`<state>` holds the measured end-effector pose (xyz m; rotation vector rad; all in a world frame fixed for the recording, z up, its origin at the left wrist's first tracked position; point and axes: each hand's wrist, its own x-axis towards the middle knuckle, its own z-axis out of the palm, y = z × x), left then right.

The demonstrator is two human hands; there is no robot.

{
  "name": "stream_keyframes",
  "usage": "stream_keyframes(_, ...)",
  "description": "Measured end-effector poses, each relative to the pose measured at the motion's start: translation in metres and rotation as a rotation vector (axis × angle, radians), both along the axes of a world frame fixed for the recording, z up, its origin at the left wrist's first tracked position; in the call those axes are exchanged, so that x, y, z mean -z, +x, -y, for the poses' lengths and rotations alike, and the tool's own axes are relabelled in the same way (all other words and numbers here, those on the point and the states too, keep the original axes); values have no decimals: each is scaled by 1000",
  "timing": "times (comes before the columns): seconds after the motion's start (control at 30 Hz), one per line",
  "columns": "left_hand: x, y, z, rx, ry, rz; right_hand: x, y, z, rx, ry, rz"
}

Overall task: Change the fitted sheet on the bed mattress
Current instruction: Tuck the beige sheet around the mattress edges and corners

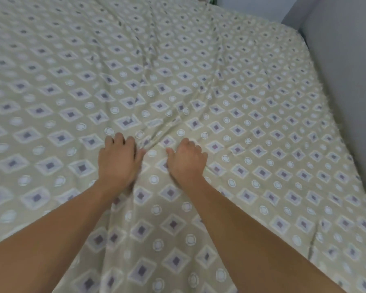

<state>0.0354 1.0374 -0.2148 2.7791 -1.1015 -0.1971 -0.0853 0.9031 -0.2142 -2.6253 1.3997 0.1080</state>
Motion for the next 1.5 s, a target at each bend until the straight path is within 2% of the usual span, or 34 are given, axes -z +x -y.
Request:
stream_keyframes(0.1, 5, 7, -2, 73, -26, -19, 2, 6, 3, -26, 15, -8)
stream_keyframes(0.17, 6, 9, -10, 108, -89, -22, -3, 11, -6, -69, 13, 63)
stream_keyframes(0.3, 4, 11, -41, 30, -272, -89, -7, 18, -35, -289, 29, 116)
stream_keyframes(0.37, 2, 17, -53, -20, -245, -110, -7, 24, -38, -226, 68, 157)
stream_keyframes(0.47, -1, 29, -52, -77, -70, -24, -13, 44, -42, -177, 134, 276)
stream_keyframes(0.57, -2, 33, -46, -84, 26, -37, -18, 73, -50, -149, 194, 201)
stream_keyframes(0.7, 2, 47, -48, -5, 37, -120, -16, 97, -41, -108, 176, -47)
stream_keyframes(0.8, 1, 59, -54, 35, 19, -147, -13, 104, -45, -105, 185, -8)
stream_keyframes(0.97, 0, 96, -104, -152, -87, -109, -11, 105, -57, -211, 9, 88)
stream_keyframes(1.07, -1, 106, -117, -148, -138, -125, -12, 121, -71, -234, 95, 85)
stream_keyframes(1.17, -7, 113, -118, -253, -188, -100, -12, 144, -81, -180, 142, 2)
stream_keyframes(1.23, -8, 122, -126, -342, -109, -68, -10, 157, -86, -219, 84, -69)
stream_keyframes(1.33, -2, 136, -135, -299, 59, -34, -3, 166, -92, -285, 47, -85)
stream_keyframes(1.43, 2, 141, -132, -215, 72, -72, -4, 171, -96, -268, 87, -58)
stream_keyframes(1.5, 2, 147, -140, -198, 25, -74, -7, 176, -104, -247, 97, 27)
